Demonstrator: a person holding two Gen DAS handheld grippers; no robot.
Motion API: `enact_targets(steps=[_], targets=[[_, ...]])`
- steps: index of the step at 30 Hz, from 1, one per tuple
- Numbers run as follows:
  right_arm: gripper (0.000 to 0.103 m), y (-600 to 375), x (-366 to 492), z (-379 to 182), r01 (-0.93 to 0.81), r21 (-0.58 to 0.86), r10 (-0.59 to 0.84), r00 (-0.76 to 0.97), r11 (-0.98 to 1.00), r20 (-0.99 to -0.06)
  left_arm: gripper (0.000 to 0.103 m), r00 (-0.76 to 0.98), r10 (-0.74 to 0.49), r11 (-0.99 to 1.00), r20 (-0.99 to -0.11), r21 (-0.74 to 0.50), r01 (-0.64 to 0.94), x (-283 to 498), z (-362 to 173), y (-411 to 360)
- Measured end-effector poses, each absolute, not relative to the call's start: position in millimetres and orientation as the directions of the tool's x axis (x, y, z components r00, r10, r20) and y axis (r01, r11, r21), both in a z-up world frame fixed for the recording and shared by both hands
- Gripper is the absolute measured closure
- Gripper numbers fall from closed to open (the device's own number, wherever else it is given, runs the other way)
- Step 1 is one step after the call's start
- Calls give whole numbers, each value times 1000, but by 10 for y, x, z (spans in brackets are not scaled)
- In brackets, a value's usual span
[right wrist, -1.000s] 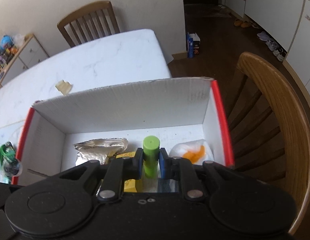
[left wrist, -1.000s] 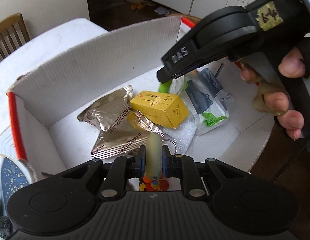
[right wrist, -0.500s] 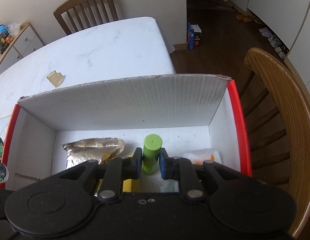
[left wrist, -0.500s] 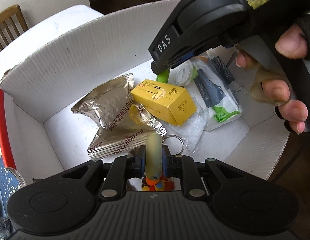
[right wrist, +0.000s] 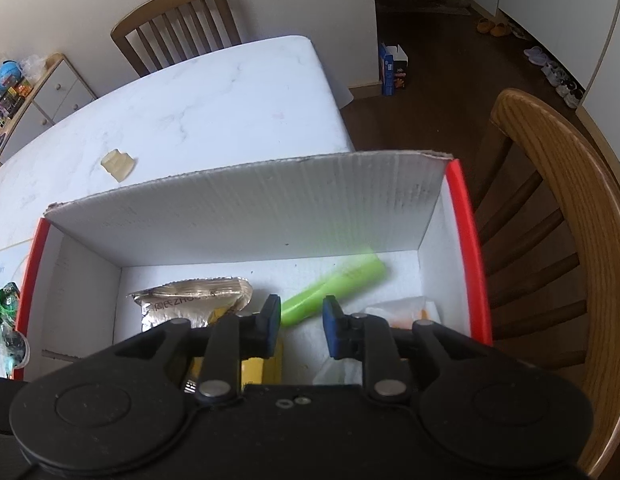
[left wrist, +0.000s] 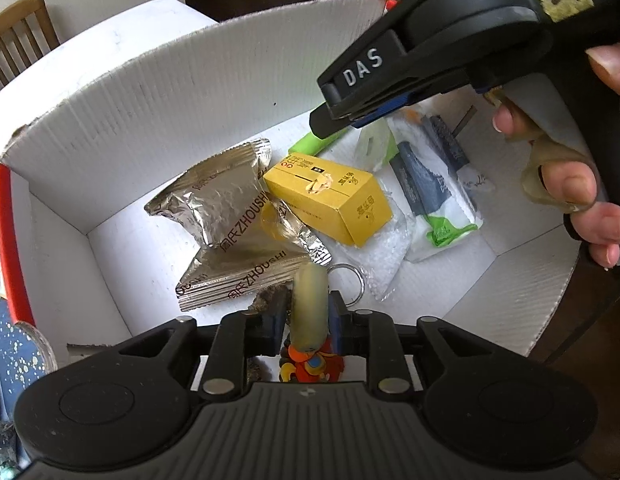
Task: Organize objects
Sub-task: 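Open both tools to release the cylinder and stick into the box, then withdraw both tools from the box and reach toward the mat items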
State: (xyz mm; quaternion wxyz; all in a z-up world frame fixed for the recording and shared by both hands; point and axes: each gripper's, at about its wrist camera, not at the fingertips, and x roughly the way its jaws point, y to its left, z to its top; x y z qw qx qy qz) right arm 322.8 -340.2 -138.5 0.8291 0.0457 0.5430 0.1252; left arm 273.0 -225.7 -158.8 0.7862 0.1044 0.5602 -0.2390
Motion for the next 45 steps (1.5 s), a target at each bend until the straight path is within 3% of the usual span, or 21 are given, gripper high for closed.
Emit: enact_targets(steps=[23, 36, 38, 39, 40, 42, 45], targets=[[70, -3616, 2544, -708, -261, 278, 375, 490, 924, -787, 81, 468, -387, 882, -794, -172, 438, 2236, -800, -1666], [69, -3265, 1996, -476, -349, 269, 428, 549, 898, -718, 80, 614, -348, 925, -709, -151, 349, 1785, -462, -925], [68, -3146, 1915, -457, -377, 273, 450, 543, 885, -709, 65, 633, -324, 936, -703, -141, 322, 1717, -443, -779], [65, -3073, 1874, -450, -390, 263, 452, 545, 882, -707, 43, 642, -317, 941, -698, -146, 305, 1682, -437, -692], [58, -2996, 1833, -442, -404, 250, 452, 549, 880, -703, 31, 652, -314, 944, -690, -155, 291, 1646, -434, -602], [44, -2850, 1745, -425, -435, 235, 464, 555, 869, -691, 31, 666, -307, 949, -680, -164, 269, 1579, -431, -432], [41, -2638, 1672, -417, -464, 228, 478, 542, 856, -691, 31, 675, -281, 958, -682, -159, 239, 1499, -437, -193]])
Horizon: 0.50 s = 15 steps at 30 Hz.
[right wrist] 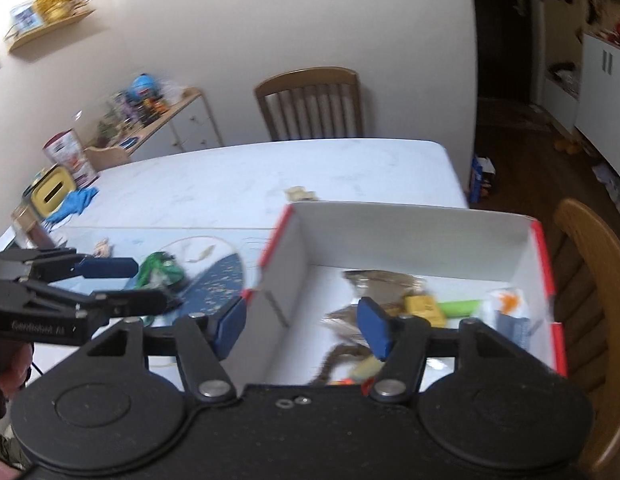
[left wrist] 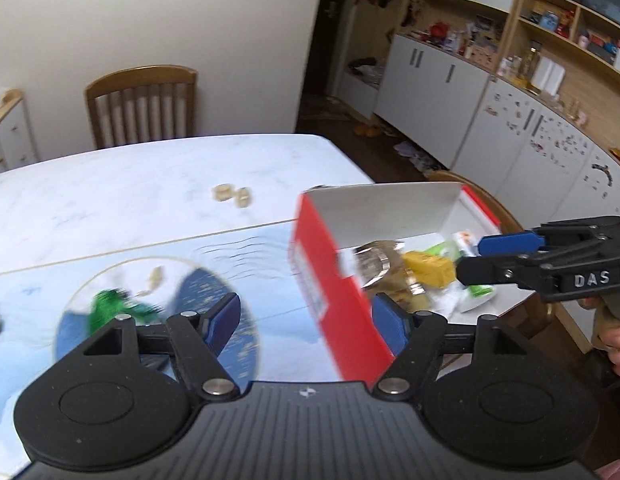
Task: Organize objects
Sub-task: 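Withdraw both tools from the box and reach toward the mat items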
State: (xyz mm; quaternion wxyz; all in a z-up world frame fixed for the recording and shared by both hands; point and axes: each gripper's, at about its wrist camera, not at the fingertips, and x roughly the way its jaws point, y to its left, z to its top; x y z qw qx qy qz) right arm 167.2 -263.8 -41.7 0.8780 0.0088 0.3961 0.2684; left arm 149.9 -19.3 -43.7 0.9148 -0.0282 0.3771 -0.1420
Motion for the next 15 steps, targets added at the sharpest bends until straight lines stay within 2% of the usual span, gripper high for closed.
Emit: enact_targets(steps=[2, 3, 7, 15], targets=[[37, -2501, 1638, -412, -476, 230, 487, 535, 849, -690, 31, 681, -267, 963, -682, -157, 220, 1439, -443, -28], [30, -2433, 1621, -404, -481, 230, 491, 534, 846, -688, 30, 685, -256, 966, -682, -155, 206, 1411, -445, 62], [17, -2173, 1566, -397, -502, 227, 503, 528, 835, -684, 22, 702, -209, 978, -681, -156, 139, 1323, -472, 451], [14, -1587, 1520, -438, -543, 211, 516, 503, 813, -694, 17, 717, -106, 991, -689, -128, 23, 1255, -566, 1210]])
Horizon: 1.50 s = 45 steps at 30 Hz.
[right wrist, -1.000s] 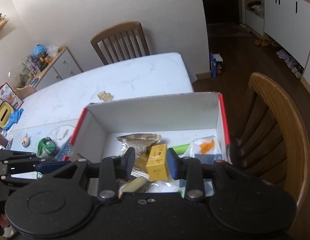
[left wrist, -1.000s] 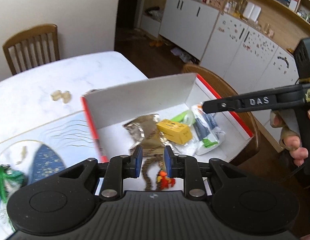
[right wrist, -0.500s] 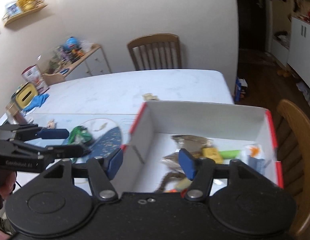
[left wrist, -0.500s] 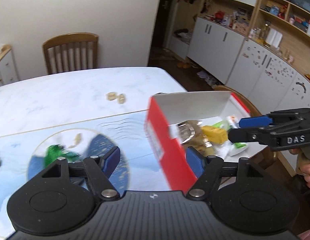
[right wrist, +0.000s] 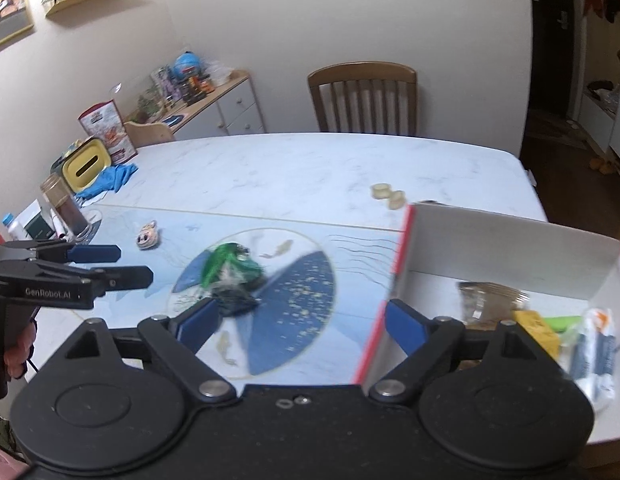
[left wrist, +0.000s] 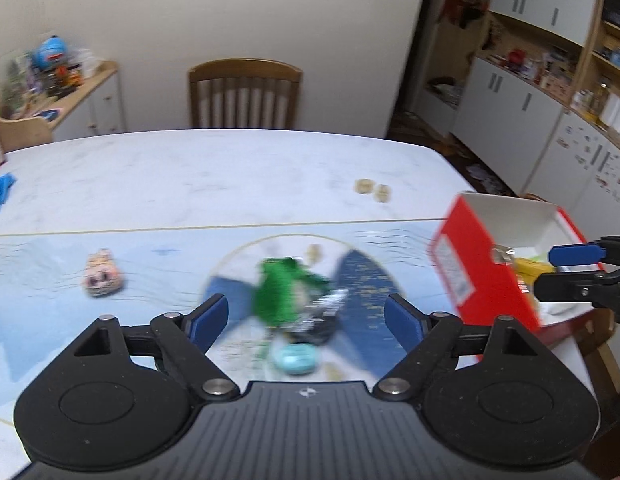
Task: Organize objects
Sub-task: 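Withdraw both tools from the box and reach toward the mat items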
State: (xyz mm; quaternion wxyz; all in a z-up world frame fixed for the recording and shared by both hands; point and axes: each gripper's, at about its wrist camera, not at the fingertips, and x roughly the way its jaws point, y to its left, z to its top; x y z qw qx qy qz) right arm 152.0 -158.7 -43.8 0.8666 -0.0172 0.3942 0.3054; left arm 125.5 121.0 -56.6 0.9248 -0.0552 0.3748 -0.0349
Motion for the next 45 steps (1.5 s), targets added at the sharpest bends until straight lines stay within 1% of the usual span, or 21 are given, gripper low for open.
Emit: enact_targets(steps=[2, 3, 4, 10, 13, 16, 19, 25, 28, 34, 41, 45], targets=[[13, -1442, 1542, -458, -546, 209, 513, 495, 812, -701, 12, 719, -93, 992, -689, -126, 9, 1247, -595, 1385], [13, -1372, 1556, -473, -549, 208, 513, 489, 810, -705, 3, 719, -89, 992, -689, -124, 4, 1249, -611, 1467], [13, -1293, 1577, -487, -552, 205, 510, 484, 808, -711, 0, 721, -84, 993, -688, -122, -1, 1246, -626, 1545], [13, -788, 1698, -613, -579, 171, 491, 458, 797, -741, 0, 723, -66, 989, -688, -140, -43, 1312, -788, 2035], [13, -556, 1762, -693, -591, 158, 485, 448, 791, -751, 0, 720, -37, 990, -693, -124, -68, 1406, -890, 2252], [13, -337, 1843, -774, -600, 139, 469, 439, 788, -766, 0, 690, 2, 993, -723, -78, -84, 1545, -1014, 2446], [13, -154, 1935, -858, -607, 137, 464, 423, 783, -778, 0, 645, -33, 991, -763, -107, -76, 1699, -1170, 2619], [13, 139, 2105, -1059, -619, 109, 424, 389, 778, -818, 0, 609, -23, 993, -793, -91, -81, 1912, -1396, 2777], [13, 260, 2192, -1161, -625, 97, 405, 372, 775, -835, 0, 599, 42, 995, -800, -24, -102, 2019, -1467, 2817], [13, 458, 2326, -1358, -632, 76, 365, 342, 771, -866, 0, 605, 46, 983, -795, -72, -169, 2218, -1573, 3060], [13, 599, 2408, -1527, -638, 59, 335, 322, 768, -886, 0, 585, 51, 978, -809, -78, -194, 2400, -1748, 3180], [15, 638, 2437, -1602, -643, 47, 319, 314, 765, -894, 0, 579, 82, 976, -811, -51, -210, 2431, -1811, 3185]])
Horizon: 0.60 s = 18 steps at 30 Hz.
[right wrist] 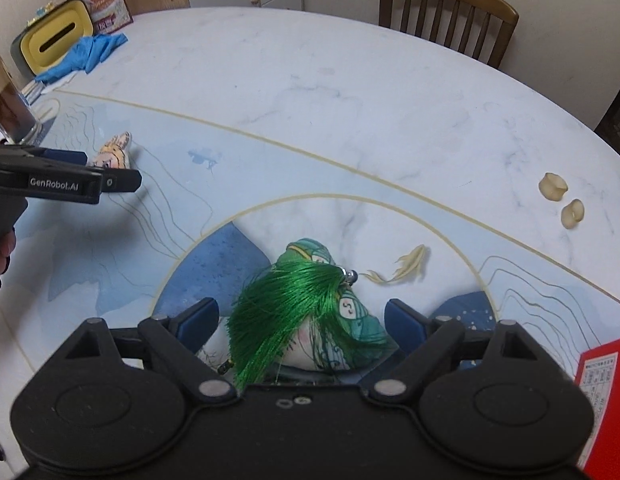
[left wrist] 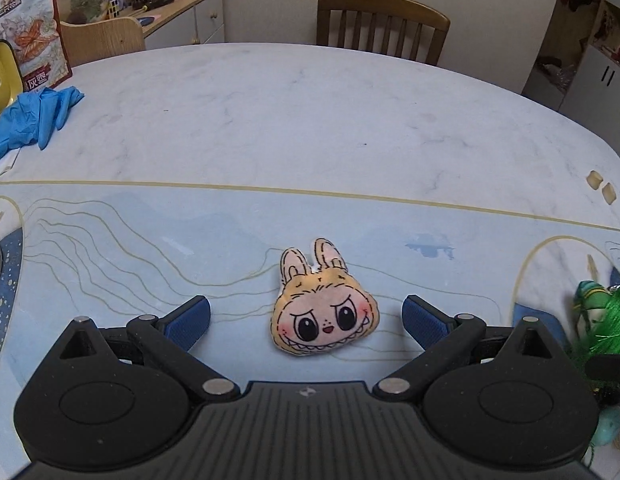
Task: Organize objects
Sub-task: 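Withdraw both tools from the box and reach toward the mat items, then grasp the plush face charm with the left tool while the right tool grasps the green tassel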
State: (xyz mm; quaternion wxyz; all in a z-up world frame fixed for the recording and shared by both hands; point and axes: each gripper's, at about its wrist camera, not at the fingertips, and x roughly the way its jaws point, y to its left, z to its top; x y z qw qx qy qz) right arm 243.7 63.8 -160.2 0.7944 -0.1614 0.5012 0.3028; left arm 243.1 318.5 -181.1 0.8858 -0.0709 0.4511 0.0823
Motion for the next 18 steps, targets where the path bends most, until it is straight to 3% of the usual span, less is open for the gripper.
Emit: enact_targets(steps=[6, 10, 16, 18], targets=[[22, 684, 2466, -1677, -633, 25, 289, 318, 774, -903, 2, 593, 105, 979, -798, -22, -204, 2428, -1827, 3142], [32, 664, 2480, -1694, -620, 17, 274, 323, 784, -906, 20, 608, 114, 982, -785, -5, -191, 2392, -1800, 3112], [37, 650, 2473, -1670, -608, 27, 281, 327, 793, -902, 50, 617, 104, 988, -780, 10, -154, 2367, -1752, 3042], [37, 655, 2461, -1654, -607, 26, 284, 334, 795, -899, 50, 618, 107, 988, -778, 15, -153, 2360, -1738, 3028]])
